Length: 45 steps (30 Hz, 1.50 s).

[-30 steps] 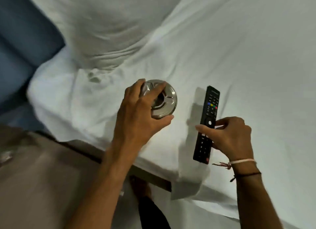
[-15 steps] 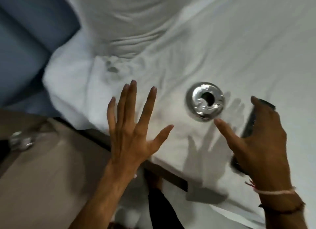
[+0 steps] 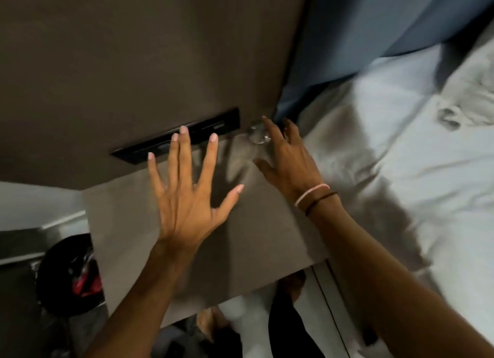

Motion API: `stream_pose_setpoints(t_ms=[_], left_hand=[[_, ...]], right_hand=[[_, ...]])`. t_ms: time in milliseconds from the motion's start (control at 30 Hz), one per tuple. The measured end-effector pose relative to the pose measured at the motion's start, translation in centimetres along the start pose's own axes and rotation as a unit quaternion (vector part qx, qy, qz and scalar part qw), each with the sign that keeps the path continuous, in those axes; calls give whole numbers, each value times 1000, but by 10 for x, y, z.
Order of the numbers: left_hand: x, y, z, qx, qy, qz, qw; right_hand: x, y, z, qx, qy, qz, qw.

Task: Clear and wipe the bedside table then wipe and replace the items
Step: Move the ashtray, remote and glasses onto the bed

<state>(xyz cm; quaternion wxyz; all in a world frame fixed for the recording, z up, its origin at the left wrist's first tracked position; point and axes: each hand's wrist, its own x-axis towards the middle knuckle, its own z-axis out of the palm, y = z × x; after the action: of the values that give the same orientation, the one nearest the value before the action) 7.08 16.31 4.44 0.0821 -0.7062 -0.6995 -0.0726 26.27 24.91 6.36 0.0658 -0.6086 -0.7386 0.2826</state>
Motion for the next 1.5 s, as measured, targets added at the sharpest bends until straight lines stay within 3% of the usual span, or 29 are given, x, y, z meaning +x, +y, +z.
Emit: stream_pose_setpoints(t_ms=[133, 300, 400, 500, 600, 700, 767, 833, 967, 1067, 1167, 1267, 1400, 1500], left_hand=[[-14, -19, 8, -12, -31, -19, 999], [-21, -28, -1, -17, -57, -22, 998], [-18, -23, -15, -25, -53, -17, 998], [-2, 4, -31, -40, -25, 16, 999], [16, 59, -44, -68, 22, 65, 995], [33, 124, -52, -93, 53, 99, 989], [43, 164, -53, -111, 54, 119, 985], [51, 202, -52, -127, 46, 137, 981], [58, 254, -40, -124, 8, 175, 977], [54, 262, -33, -124, -7, 179, 976], [42, 241, -30, -108, 1, 161, 981], [24, 196, -34, -79, 3, 100, 992], [-30, 104, -59, -32, 0, -31, 999], [-104, 30, -91, 9, -3, -143, 990]], right_hand=[[38, -3, 43, -46, -34, 21, 998], [48, 0, 55, -38, 31, 19, 999], [22, 4, 32, 62, 81, 38, 994], [-20, 20, -20, 197, 219, 42, 955], [-61, 66, -90, 267, 333, 99, 899], [-84, 137, -153, 331, 380, 202, 840], [-90, 185, -184, 354, 371, 275, 813], [-93, 229, -205, 342, 350, 322, 811], [-91, 288, -221, 225, 284, 358, 861], [-87, 283, -223, 55, 292, 375, 878], [-87, 242, -211, -103, 381, 270, 878], [-82, 176, -175, -136, 414, 97, 895], [-79, 71, -104, -105, 300, -50, 947], [-93, -14, -46, -100, 210, -158, 960]])
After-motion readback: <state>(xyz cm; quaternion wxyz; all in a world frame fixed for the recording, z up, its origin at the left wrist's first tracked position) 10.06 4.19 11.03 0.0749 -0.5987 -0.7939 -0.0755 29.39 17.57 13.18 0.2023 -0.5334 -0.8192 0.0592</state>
